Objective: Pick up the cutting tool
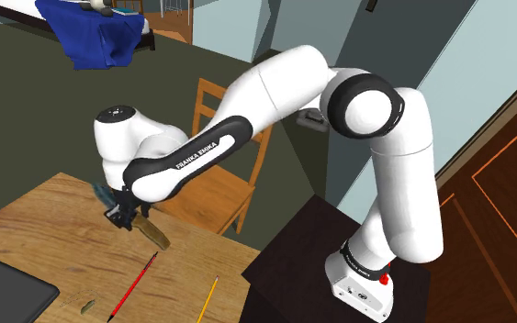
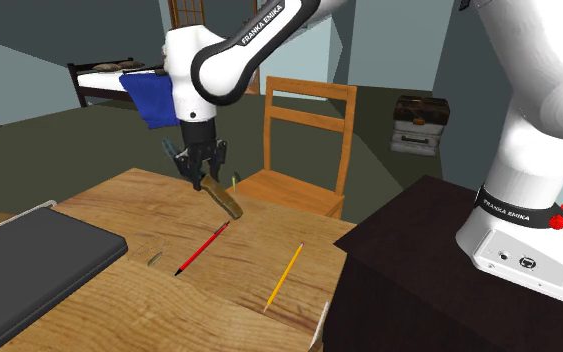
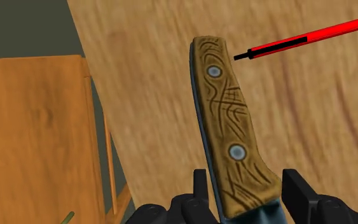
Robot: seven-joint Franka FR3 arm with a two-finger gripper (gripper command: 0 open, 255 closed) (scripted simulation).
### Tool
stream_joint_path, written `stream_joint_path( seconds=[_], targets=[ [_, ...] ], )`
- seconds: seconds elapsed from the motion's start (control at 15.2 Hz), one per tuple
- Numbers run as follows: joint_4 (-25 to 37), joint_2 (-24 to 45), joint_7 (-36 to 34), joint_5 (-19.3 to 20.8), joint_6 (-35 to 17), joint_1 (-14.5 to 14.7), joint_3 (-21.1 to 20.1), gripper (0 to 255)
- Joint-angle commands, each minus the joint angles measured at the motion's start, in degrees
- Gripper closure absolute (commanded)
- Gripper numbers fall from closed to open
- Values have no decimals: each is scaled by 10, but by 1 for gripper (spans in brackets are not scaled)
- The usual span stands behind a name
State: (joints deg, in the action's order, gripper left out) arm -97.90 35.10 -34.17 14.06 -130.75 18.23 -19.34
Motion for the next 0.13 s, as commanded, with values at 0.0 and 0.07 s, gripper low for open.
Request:
stream_joint_path(
  seconds=[0.0,0.07],
  targets=[
    [3,-6,2,-3,8,-1,-2,255],
    [3,-6,2,-3,8,-1,-2,255]
  ],
)
